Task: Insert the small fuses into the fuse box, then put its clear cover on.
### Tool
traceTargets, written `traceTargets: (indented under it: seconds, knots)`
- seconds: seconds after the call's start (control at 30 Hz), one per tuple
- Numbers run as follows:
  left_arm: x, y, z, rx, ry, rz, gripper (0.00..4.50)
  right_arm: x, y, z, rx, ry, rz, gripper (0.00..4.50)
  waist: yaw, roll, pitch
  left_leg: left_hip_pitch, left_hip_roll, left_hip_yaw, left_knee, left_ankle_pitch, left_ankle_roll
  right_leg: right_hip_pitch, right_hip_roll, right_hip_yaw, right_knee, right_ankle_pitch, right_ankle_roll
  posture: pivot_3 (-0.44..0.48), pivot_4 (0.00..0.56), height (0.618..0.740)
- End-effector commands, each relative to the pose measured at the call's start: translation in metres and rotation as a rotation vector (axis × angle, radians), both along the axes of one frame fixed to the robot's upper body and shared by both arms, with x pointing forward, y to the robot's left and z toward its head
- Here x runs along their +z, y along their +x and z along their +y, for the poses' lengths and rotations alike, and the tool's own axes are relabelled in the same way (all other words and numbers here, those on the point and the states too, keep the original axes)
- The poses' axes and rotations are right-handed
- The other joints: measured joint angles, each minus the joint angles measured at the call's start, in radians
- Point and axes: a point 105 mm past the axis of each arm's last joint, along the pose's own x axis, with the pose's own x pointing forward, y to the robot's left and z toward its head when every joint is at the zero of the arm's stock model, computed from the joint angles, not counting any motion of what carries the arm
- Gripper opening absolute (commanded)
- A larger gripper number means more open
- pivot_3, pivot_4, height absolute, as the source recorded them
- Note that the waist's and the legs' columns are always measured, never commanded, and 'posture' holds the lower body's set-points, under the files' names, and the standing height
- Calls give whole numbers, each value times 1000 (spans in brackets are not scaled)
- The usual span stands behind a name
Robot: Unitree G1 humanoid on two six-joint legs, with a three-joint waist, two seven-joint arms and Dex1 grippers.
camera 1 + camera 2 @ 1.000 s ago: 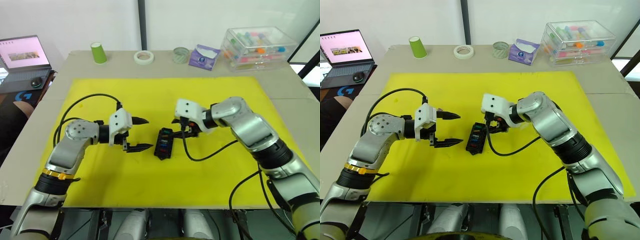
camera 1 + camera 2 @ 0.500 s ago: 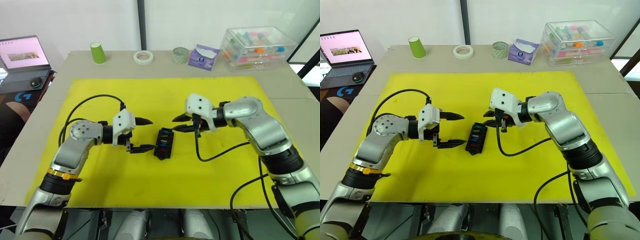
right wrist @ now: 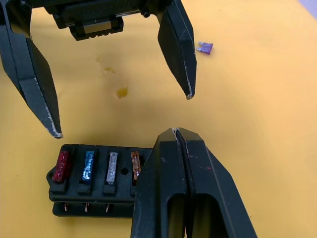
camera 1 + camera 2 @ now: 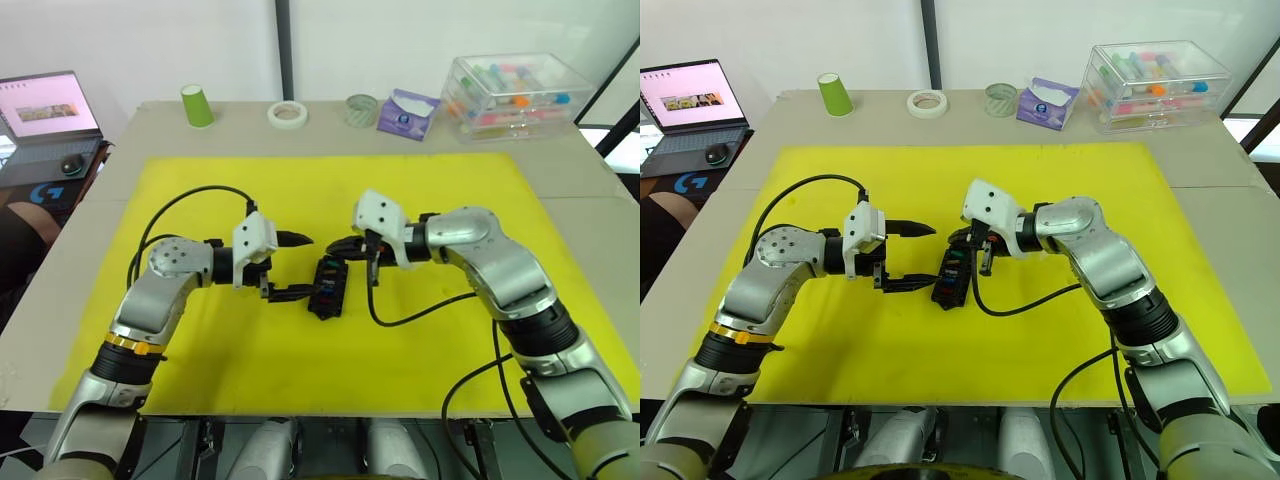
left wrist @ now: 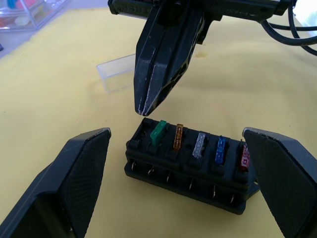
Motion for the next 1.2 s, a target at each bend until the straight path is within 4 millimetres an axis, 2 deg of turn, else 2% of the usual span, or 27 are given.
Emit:
traceTargets:
  seconds: [0.03, 0.33, 0.5, 0.9, 1.1, 1.2]
  knots:
    - [7, 0, 0, -13, 5, -34, 4500, 2, 0, 4, 11, 10, -14, 14, 0, 0, 0, 0, 0, 0, 0, 0, 0, 0, 0, 0, 0, 0, 0, 0, 150, 740]
    - [6, -1, -1, -19, 16, -35, 4500, -19, 10, 0, -26, -27, 21, 14, -1, 0, 0, 0, 0, 0, 0, 0, 0, 0, 0, 0, 0, 0, 0, 0, 150, 740]
    - [5, -1, 1, -18, 21, -35, 4500, -28, 9, -3, -22, -52, 49, 14, -1, 0, 0, 0, 0, 0, 0, 0, 0, 0, 0, 0, 0, 0, 0, 0, 150, 740]
    - [4, 1, 5, -10, 35, -41, 4500, -37, 5, -5, -5, -86, 71, 14, 0, 0, 0, 0, 0, 0, 0, 0, 0, 0, 0, 0, 0, 0, 0, 0, 150, 740]
    - [5, 2, 5, -6, 37, -45, 4500, -34, 7, -5, -10, -72, 66, 14, 0, 0, 0, 1, 0, 0, 0, 0, 0, 0, 0, 0, 0, 0, 0, 0, 150, 740]
    - [8, 3, 9, 4, 40, -50, 4500, -4, 8, 1, -6, 13, 31, 14, -1, 0, 0, 0, 0, 0, 0, 0, 0, 0, 0, 0, 0, 0, 0, 0, 150, 740]
